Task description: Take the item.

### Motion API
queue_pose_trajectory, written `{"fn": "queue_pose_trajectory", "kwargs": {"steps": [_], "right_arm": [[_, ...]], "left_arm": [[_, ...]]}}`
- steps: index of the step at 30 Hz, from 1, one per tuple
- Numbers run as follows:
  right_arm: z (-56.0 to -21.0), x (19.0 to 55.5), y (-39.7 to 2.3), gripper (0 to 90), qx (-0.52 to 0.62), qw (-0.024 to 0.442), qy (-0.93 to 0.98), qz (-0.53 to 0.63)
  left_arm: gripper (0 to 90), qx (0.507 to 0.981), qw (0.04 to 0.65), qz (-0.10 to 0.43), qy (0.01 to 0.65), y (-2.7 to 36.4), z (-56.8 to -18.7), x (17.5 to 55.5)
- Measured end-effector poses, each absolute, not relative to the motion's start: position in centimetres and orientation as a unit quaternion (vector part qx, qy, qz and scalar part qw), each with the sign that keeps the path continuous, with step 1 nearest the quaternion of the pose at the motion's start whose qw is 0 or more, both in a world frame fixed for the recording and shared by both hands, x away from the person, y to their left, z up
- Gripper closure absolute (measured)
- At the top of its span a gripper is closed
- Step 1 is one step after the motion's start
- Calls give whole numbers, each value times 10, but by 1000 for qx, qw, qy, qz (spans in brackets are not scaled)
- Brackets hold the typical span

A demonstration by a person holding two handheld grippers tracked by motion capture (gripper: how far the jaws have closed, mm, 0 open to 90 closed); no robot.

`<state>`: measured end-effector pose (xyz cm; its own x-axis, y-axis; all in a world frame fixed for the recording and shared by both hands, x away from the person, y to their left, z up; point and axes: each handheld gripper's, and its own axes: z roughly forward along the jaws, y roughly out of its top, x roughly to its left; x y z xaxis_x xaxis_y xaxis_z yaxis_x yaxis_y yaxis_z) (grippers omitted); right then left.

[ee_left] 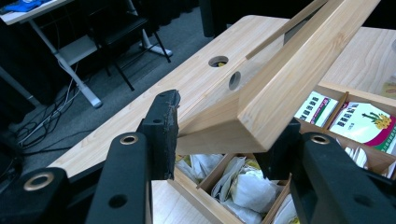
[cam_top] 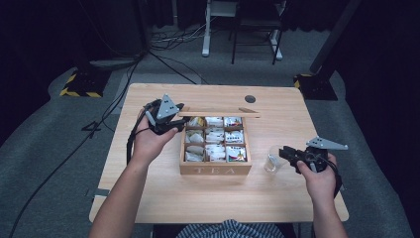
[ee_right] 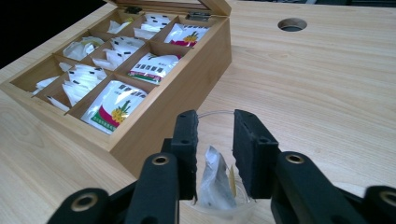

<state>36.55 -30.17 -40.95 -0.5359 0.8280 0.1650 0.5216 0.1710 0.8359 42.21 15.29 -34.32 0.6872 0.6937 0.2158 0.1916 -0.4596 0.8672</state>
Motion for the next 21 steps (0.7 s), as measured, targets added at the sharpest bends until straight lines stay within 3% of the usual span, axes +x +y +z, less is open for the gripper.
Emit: {"fn": "queue_pose_trajectory", "kwargs": {"steps": [13, 21], "right_arm": [[-398, 368, -332, 475, 479, 255, 727, 421], [-412, 366, -358, 454, 511, 265, 719, 389]], "left_arm": [[555, 806, 440, 288, 273, 152, -343, 422], [555, 806, 439, 288, 274, 152, -343, 422]]}}
